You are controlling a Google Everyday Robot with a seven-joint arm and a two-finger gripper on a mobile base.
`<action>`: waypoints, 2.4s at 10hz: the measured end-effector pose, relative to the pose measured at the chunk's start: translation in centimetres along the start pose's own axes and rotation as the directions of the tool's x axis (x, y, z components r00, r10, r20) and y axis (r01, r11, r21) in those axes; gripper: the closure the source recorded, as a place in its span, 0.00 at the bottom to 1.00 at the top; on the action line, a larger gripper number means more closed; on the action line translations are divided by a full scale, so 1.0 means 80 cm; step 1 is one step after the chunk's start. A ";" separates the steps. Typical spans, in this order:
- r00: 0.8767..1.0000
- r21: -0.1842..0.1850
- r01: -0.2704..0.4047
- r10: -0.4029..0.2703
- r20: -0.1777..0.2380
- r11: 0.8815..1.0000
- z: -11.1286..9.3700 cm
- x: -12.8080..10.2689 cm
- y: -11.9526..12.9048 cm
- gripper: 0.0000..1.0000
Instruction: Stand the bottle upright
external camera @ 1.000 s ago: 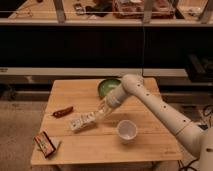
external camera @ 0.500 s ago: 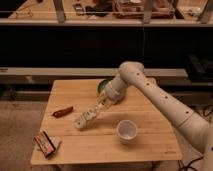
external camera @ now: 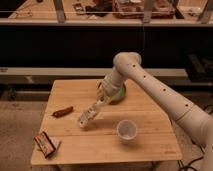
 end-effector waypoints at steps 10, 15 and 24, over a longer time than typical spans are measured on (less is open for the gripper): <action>0.946 -0.118 0.105 -0.136 -0.295 0.987 -0.053 -0.008 -0.003 0.94; 0.932 -0.153 0.077 -0.126 -0.340 0.985 -0.063 -0.007 0.016 0.94; 0.910 -0.178 0.007 -0.080 -0.408 0.984 -0.063 0.027 0.042 0.94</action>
